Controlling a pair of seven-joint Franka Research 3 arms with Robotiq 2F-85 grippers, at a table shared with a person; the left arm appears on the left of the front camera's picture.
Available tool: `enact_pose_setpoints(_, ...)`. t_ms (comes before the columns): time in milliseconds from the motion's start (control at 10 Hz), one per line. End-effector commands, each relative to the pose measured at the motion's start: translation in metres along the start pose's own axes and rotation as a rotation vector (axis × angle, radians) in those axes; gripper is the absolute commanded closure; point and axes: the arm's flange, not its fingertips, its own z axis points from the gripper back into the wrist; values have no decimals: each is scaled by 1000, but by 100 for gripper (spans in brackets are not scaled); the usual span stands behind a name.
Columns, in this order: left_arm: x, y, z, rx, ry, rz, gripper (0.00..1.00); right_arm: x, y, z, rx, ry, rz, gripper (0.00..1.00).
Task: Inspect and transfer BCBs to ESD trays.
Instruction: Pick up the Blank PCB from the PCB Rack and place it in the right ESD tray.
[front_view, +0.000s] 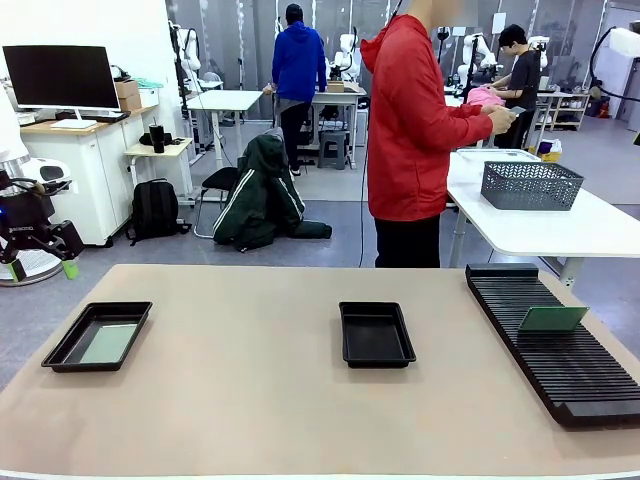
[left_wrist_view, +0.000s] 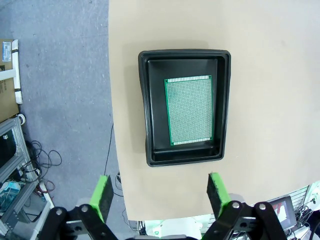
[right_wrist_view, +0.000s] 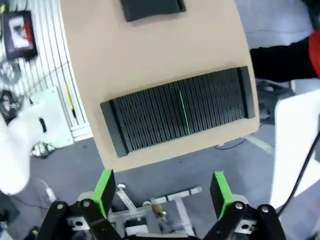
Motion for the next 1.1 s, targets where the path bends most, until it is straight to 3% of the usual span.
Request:
enact_pose_setpoints(0,-1,1,-3,0,-15,-6,0,-12,1,-7,-26,43,139,0)
enact_pose_setpoints(200,-1,1,-3,0,-15,-6,0,-13,3,-7,-31,33,220,0)
enact_pose_setpoints(300,-1,1,-3,0,-15,-6,0,-8,3,-2,-52,21,136,0)
enact_pose_setpoints(400,-1,1,-3,0,-15,-6,0,-6,0,-3,-4,27,177,0)
enact_pose_setpoints(900,-1,1,-3,0,-15,-6,0,-6,-1,-2,-12,27,181,0)
enact_pose_setpoints(1000,-1,1,-3,0,-15,-6,0,-11,-13,-24,-17,-7,180,0)
